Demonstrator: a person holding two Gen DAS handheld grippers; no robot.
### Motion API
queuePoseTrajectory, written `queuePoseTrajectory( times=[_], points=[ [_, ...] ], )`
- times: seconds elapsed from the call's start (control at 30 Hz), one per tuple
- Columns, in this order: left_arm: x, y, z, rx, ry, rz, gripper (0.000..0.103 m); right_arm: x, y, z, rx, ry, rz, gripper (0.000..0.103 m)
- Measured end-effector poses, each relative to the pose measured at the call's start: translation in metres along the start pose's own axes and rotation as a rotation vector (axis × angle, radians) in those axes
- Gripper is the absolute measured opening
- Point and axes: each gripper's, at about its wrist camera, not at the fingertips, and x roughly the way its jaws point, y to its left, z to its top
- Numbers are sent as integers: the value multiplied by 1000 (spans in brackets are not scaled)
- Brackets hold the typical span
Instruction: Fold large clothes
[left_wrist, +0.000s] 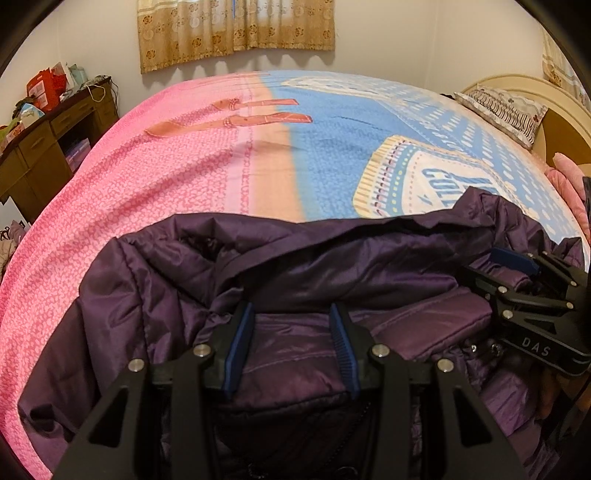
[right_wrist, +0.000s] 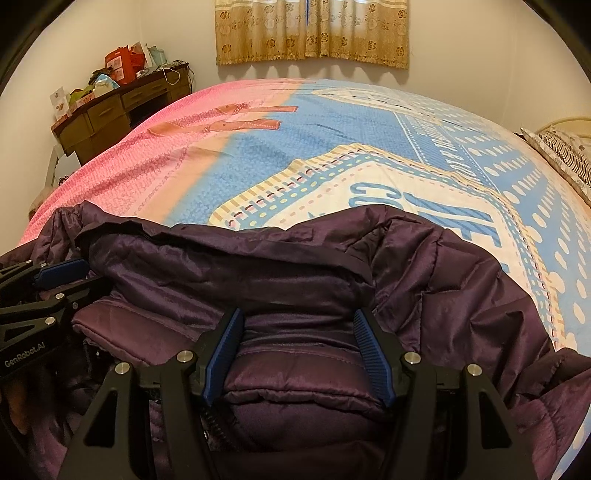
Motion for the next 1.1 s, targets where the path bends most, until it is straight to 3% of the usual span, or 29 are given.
queuePoseTrajectory(
  times=[0.67, 1.1],
  points=[
    [3, 0, 1, 0, 6, 0, 46, 1, 1, 1, 0, 1, -2, 64],
    [6, -6, 2, 37, 13, 45, 47, 3, 5, 2, -27, 16, -31, 64]
  ],
)
